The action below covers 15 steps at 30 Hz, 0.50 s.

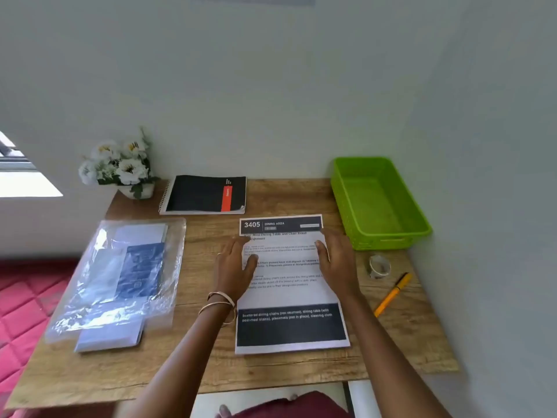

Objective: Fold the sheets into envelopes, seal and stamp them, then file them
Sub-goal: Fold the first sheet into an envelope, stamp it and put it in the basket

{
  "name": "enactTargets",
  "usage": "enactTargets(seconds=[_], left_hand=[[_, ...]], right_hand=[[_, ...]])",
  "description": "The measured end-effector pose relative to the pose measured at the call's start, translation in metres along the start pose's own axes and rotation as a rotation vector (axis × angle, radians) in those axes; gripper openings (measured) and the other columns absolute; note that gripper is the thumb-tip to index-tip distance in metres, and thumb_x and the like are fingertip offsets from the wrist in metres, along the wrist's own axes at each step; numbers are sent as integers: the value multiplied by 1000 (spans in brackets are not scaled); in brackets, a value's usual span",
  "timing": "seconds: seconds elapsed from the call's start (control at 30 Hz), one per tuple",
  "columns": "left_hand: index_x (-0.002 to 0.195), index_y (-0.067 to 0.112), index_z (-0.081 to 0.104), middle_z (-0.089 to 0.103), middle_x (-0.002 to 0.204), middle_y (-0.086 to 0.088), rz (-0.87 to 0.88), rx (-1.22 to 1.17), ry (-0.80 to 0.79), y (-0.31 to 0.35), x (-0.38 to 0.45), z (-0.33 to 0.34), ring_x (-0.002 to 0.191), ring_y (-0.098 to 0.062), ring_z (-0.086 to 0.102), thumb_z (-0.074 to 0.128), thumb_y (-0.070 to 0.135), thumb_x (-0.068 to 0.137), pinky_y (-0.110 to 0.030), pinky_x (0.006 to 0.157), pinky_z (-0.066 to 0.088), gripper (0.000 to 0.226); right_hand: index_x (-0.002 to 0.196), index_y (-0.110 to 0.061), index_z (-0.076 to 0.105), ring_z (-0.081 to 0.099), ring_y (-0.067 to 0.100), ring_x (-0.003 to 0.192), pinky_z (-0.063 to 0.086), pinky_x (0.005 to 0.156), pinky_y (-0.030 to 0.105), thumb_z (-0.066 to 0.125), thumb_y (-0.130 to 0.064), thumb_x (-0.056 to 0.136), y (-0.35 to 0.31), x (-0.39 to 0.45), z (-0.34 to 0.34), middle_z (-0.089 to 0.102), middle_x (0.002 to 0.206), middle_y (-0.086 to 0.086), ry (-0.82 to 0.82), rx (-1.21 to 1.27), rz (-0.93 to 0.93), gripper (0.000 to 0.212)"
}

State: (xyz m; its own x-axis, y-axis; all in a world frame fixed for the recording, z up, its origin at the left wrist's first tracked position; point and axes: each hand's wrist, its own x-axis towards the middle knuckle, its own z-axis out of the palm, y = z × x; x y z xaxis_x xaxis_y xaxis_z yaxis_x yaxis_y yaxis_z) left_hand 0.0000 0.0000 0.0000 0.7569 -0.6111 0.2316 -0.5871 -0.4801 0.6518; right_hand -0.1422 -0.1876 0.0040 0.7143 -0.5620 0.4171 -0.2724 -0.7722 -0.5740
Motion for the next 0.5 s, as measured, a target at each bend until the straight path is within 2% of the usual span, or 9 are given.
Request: enactTargets(seconds=[0.2,0.37,0.5], left_hand=[[125,9,49,47,134,-7,-57,85,-105,-20,-12,2,123,-24,44,61,22,83,-37,103,36,45],[129,10,47,42,140,-7,-71,129,-154,-26,-14,2,129,-25,38,60,27,85,-42,107,33,48],[129,13,48,41,140,-4,-70,129,-145,-27,-15,1,129,-23,38,59,30,86,-43,106,34,48]], right_hand=[[119,-1,57,53,32,111,28,95,18,44,-29,92,4,-27,10,60,118,16,-68,-6,161,40],[117,1,56,51,32,111,29,94,22,52,-21,89,8,-26,15,59,117,18,-77,-30,195,36],[119,0,57,49,36,112,34,95,33,61,-13,87,7,-6,13,57,118,20,-119,-46,288,35]])
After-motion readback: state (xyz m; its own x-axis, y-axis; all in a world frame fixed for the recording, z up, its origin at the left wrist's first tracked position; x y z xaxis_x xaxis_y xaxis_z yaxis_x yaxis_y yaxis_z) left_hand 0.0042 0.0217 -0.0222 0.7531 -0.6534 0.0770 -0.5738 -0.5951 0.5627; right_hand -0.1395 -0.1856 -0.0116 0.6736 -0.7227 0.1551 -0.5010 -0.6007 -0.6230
